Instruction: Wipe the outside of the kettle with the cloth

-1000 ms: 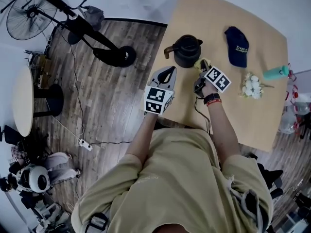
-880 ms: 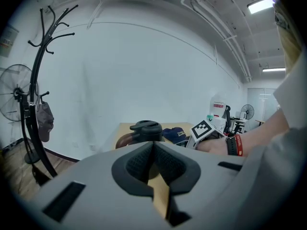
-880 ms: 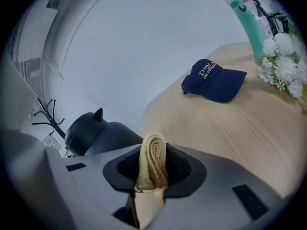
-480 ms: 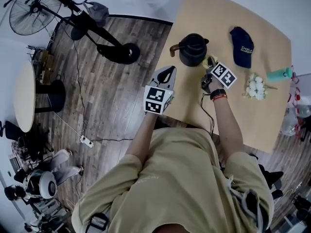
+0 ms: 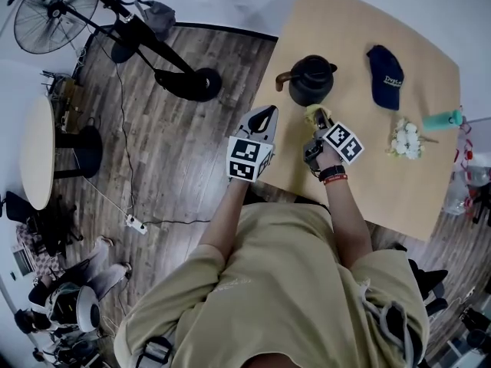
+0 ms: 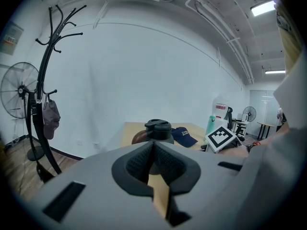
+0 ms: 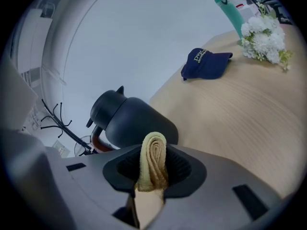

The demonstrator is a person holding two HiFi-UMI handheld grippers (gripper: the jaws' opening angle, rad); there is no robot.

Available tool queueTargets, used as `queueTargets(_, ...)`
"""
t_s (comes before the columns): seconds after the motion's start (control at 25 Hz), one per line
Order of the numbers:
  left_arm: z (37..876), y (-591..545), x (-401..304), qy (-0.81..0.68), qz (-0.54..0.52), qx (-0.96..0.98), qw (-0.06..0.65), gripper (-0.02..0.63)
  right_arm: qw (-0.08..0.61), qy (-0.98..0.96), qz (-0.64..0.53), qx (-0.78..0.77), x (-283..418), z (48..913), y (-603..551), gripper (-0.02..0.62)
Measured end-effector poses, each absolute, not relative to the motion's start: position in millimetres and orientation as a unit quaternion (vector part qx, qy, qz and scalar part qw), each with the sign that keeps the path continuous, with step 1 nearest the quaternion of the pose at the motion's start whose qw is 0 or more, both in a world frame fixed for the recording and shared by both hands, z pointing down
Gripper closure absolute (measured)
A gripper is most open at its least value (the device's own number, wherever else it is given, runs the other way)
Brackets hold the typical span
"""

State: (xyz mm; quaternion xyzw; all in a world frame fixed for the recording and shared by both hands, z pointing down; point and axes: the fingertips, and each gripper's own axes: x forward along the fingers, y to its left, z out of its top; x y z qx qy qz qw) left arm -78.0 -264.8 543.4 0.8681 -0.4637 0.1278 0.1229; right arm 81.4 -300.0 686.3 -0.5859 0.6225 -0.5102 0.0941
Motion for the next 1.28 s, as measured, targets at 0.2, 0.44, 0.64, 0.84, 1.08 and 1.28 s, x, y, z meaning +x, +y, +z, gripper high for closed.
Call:
queueTargets(0.2,540.3,-265.8,-92.5,-0.461,0.128,0.870,0.119,0.583,0.103,0.625,-0.538,-0.556,27.6,691.2,-292.5,0.472)
queueTargets(0.44,536.0,-269.7,-109.7,-0.466,0.126,0.868,0.114,0.583,0.124,0.621,-0.548,-0.547,-5.6,695.5,-305.9,0.471)
queueTargets(0.64,538.4,-272.4,-124.3,-0.469,0.128,0.866,0.116,0.583,0.134,0.611,-0.551,-0.553,-22.3,700.9,-323.8,0.471)
queueTargets(0.84,540.6,-274.9,-133.6,-0.473,0.130,0.863,0.119,0.583,0.139,0.591,-0.557,-0.567,-26.8,710.5,-339.4,0.471)
queueTargets(1.08,543.8,-274.2,-145.6,-0.484,0.134,0.856,0.124,0.583,0.142,0.583,-0.559,-0.572,-28.0,717.0,-352.7,0.471)
queueTargets(1.28,546.1,-273.1,-148.8,-0.486,0.136,0.854,0.127,0.583,0.136,0.586,-0.558,-0.572,-29.0,719.9,-356.5,0.471)
